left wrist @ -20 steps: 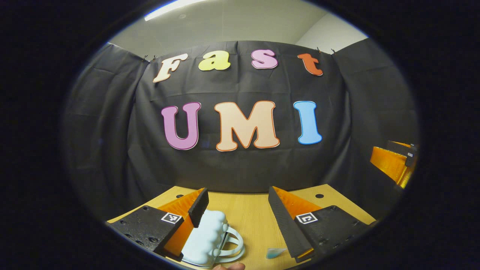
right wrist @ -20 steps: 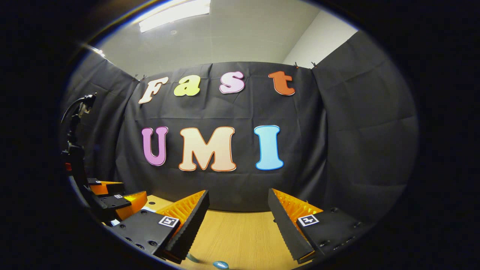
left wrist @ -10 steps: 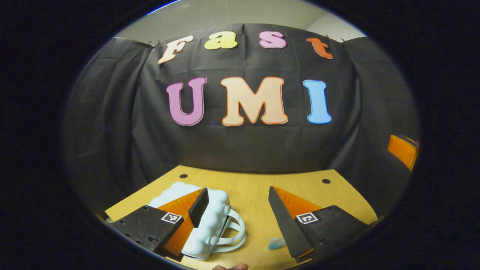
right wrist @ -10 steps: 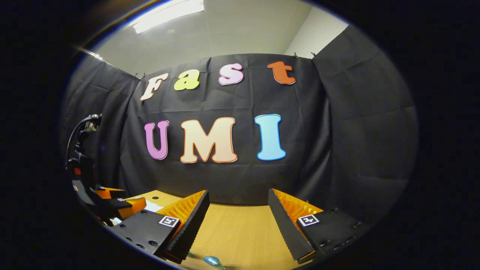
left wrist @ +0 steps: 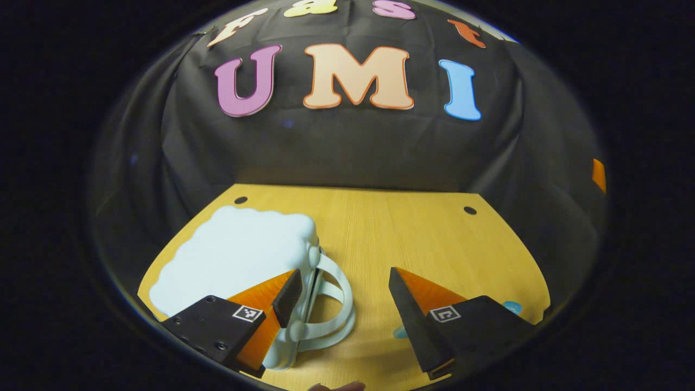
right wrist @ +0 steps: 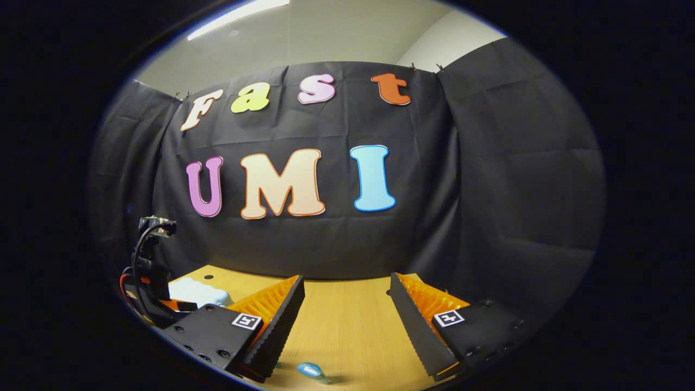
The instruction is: First open the suitcase, pack the skin care products into it, and then close the suitcase.
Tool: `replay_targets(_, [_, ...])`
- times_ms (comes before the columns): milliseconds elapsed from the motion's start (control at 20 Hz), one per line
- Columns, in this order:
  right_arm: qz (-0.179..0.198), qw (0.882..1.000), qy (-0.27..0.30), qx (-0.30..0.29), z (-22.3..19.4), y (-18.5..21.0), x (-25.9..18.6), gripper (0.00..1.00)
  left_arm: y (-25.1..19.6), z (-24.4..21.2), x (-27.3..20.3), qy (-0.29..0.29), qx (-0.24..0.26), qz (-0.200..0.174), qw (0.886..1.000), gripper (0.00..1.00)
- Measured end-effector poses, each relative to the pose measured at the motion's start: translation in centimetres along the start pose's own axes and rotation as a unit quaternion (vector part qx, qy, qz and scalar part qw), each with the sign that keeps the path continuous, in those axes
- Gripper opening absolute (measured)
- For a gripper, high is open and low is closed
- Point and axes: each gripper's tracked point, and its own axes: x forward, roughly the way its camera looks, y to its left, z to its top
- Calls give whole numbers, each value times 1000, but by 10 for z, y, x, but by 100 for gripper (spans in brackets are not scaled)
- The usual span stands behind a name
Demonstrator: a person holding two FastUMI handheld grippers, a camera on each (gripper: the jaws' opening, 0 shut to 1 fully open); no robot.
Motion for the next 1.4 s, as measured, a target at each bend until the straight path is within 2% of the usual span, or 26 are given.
replay_targets(300, [-29, 999, 15, -12, -9, -9, -3, 99, -8, -42, 25, 89, -30, -14, 996, 96])
replay_targets(450, [-38, 999, 28, -6, -15, -12, 1, 99, -11, -44, 38, 112, -21, -11, 993, 93])
replay_targets(500, [-38, 999, 32, -7, -18, -11, 2, 99, -13, -48, 44, 118, -12, -9, 993, 90])
replay_targets(650, [-37, 999, 34, -17, -18, -6, 6, 99, -16, -63, 55, 164, 3, -4, 986, 91])
replay_targets(750, [-33, 999, 33, -26, -18, -2, 7, 99, -16, -77, 57, 199, -3, -5, 980, 90])
replay_targets(900, [-27, 998, 38, -35, -24, 4, 9, 99, -15, -82, 65, 216, -2, -3, 976, 92])
replay_targets(1050, [-26, 998, 37, -35, -25, 4, 9, 99, -15, -87, 69, 231, -10, -23, 973, 85])
replay_targets(1200, [-24, 999, 38, -29, -27, 4, 12, 99, -1, -85, 67, 231, -10, -20, 973, 38])
replay_targets(1300, [-17, 999, 39, -24, -27, 8, 14, 99, -7, -82, 63, 240, -18, -46, 969, 13])
replay_targets(1400, [-9, 999, 38, -24, -28, 13, 18, 99, -9, -72, 57, 236, 7, -55, 970, 10])
